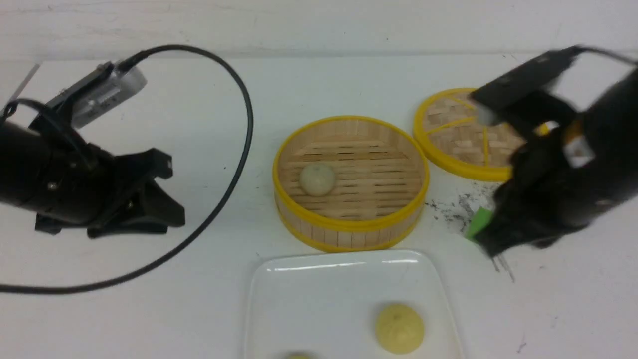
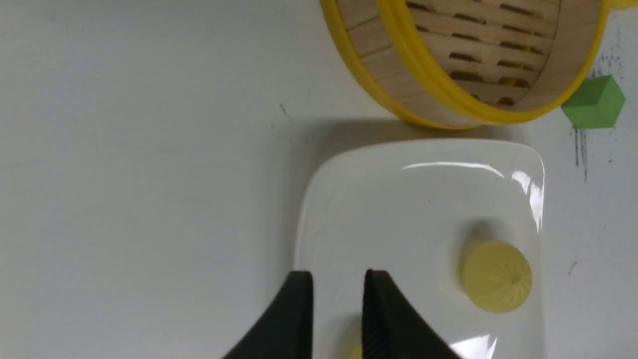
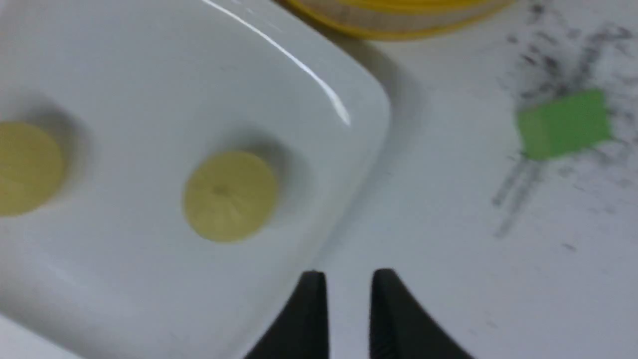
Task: Put the steamed buns into the plate on the white tablecloth.
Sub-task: 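Reach into the bamboo steamer and grasp a bun with the left gripper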
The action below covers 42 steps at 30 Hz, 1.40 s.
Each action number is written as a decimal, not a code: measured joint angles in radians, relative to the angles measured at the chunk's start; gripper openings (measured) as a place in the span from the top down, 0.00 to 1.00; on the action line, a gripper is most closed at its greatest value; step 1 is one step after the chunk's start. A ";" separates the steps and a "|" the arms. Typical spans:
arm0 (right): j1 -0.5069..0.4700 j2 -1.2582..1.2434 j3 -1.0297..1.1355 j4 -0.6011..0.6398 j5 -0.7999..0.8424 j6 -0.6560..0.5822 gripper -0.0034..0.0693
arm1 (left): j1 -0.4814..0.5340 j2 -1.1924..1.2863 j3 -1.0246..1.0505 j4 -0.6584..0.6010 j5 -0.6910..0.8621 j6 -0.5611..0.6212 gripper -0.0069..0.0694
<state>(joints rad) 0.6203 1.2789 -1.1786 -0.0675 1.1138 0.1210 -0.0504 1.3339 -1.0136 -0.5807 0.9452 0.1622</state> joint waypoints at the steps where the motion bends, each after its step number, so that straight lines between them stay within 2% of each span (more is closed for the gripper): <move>1: -0.031 -0.056 0.020 -0.018 0.024 0.000 0.95 | -0.027 0.020 -0.024 0.017 -0.002 -0.005 0.78; 3: -0.064 -0.134 0.054 -0.039 0.046 0.000 0.97 | -0.069 0.050 -0.049 0.041 -0.010 -0.021 0.85; 4: -0.113 -0.220 0.099 -0.051 0.055 0.001 0.97 | -0.143 0.087 -0.085 0.082 -0.025 -0.064 0.89; 5: -0.113 -0.230 0.105 -0.051 0.055 0.001 0.97 | -0.152 0.097 -0.089 0.087 -0.027 -0.070 0.90; 7: -0.175 -0.365 0.185 -0.053 0.051 0.001 0.97 | -0.255 0.175 -0.163 0.162 -0.047 -0.162 0.91; 11: -0.210 -0.478 0.258 -0.052 0.029 0.016 0.97 | -0.339 0.283 -0.293 0.270 -0.050 -0.287 0.88; 13: -0.216 -0.540 0.306 -0.049 0.008 0.019 0.97 | -0.394 0.387 -0.425 0.378 -0.032 -0.387 0.80; 16: -0.216 -0.567 0.347 -0.043 0.001 0.022 0.97 | -0.440 0.508 -0.569 0.485 0.003 -0.473 0.66; 17: -0.216 -0.567 0.358 -0.042 0.000 0.024 0.97 | -0.453 0.545 -0.614 0.511 0.014 -0.490 0.61; 18: -0.216 -0.567 0.360 -0.042 -0.002 0.024 0.97 | -0.456 0.545 -0.622 0.516 0.016 -0.493 0.61; 19: -0.216 -0.563 0.373 -0.035 -0.008 0.024 0.97 | -0.472 0.609 -0.690 0.546 0.028 -0.503 0.52; 20: -0.216 -0.563 0.375 -0.033 -0.011 0.024 0.97 | -0.476 0.616 -0.706 0.553 0.031 -0.505 0.51; 21: -0.216 -0.562 0.379 -0.023 -0.022 0.024 0.97 | -0.486 0.674 -0.765 0.581 0.033 -0.501 0.44; 24: -0.216 -0.562 0.379 -0.003 -0.080 0.024 0.97 | -0.494 0.754 -0.845 0.611 0.034 -0.482 0.38; 27: -0.216 -0.562 0.379 0.004 -0.114 0.024 0.97 | -0.494 0.809 -0.888 0.638 0.031 -0.479 0.36; 30: -0.216 -0.562 0.379 0.005 -0.119 0.024 0.96 | -0.493 0.854 -0.899 0.646 0.027 -0.479 0.41; 32: -0.216 -0.562 0.379 0.005 -0.123 0.024 0.96 | -0.493 0.872 -0.902 0.644 0.032 -0.479 0.52; 35: -0.216 -0.562 0.379 0.005 -0.123 0.024 0.96 | -0.493 0.870 -0.905 0.644 0.058 -0.479 0.77; 37: -0.216 -0.562 0.379 0.005 -0.122 0.024 0.96 | -0.493 0.855 -0.907 0.644 0.080 -0.479 0.86; 42: -0.216 -0.562 0.379 0.003 -0.096 0.024 0.95 | -0.509 0.724 -0.913 0.642 0.204 -0.479 0.87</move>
<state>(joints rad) 0.4041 0.7167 -0.8000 -0.0640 1.0180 0.1445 -0.5597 2.0576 -1.9261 0.0616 1.1494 -0.3170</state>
